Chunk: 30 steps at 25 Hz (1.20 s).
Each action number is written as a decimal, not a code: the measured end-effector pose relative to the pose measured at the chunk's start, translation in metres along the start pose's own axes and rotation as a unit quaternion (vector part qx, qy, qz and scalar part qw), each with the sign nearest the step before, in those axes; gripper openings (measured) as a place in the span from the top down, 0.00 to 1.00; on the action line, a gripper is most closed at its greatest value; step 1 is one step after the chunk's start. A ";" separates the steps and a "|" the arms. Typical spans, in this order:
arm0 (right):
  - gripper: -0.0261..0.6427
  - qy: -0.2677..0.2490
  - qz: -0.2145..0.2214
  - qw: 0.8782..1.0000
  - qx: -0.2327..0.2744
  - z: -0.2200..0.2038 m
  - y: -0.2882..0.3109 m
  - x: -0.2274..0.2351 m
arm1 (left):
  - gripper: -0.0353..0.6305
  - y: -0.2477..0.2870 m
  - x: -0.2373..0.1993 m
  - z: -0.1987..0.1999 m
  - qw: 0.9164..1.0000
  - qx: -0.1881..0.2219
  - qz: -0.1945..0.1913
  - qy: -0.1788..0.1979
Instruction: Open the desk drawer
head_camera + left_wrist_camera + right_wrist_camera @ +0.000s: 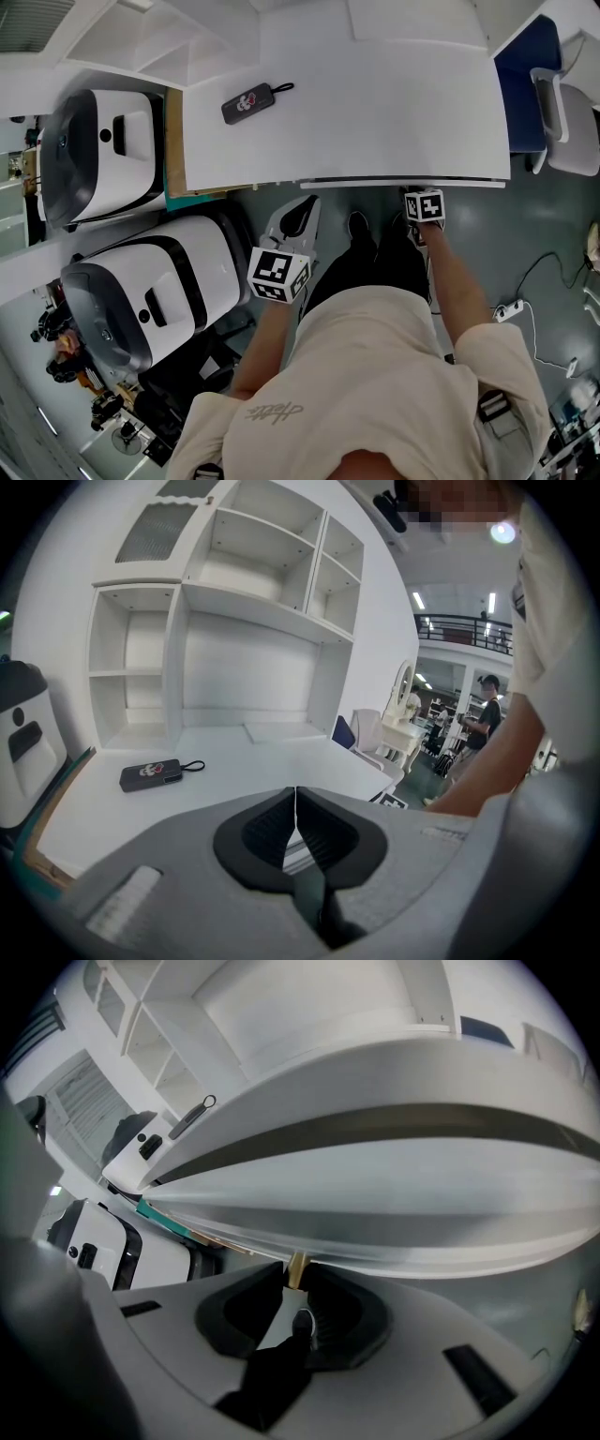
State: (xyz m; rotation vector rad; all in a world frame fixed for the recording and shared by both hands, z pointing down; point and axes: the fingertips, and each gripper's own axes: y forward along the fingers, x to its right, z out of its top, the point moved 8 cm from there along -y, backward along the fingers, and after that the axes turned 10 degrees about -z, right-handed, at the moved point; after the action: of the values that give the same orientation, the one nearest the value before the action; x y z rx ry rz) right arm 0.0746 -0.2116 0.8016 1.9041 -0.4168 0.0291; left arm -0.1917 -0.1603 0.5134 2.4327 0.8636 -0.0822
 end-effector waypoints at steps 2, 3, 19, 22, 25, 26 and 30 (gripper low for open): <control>0.84 -0.001 -0.002 1.000 -0.003 -0.007 -0.002 -0.002 | 0.92 -0.004 -0.001 -0.001 1.000 0.002 -0.001 0.002; 0.84 -0.001 -0.003 1.000 -0.004 -0.012 -0.003 -0.004 | 0.92 -0.006 -0.001 -0.001 1.000 0.002 -0.001 0.003; 0.84 0.022 -0.011 1.000 -0.011 -0.071 -0.022 -0.020 | 0.92 -0.023 0.005 -0.017 0.998 -0.001 -0.053 0.034; 0.84 0.019 -0.012 1.000 -0.013 -0.084 -0.027 -0.022 | 0.92 -0.023 0.004 -0.024 0.997 -0.006 -0.065 0.033; 0.84 0.018 -0.012 1.000 -0.013 -0.092 -0.029 -0.023 | 0.92 -0.020 0.006 -0.027 0.997 -0.005 -0.072 0.030; 0.84 0.018 -0.013 1.000 -0.016 -0.097 -0.031 -0.024 | 0.92 -0.020 0.008 -0.029 0.997 -0.005 -0.073 0.029; 0.84 0.013 -0.009 0.999 -0.029 -0.118 -0.038 -0.029 | 0.92 -0.026 0.021 -0.035 0.997 -0.003 -0.073 0.025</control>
State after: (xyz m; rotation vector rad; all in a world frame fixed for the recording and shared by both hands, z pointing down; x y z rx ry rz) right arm 0.0799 -0.0846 0.8041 1.8483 -0.3784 0.0305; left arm -0.1953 -0.1136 0.5252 2.3720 1.0629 -0.0735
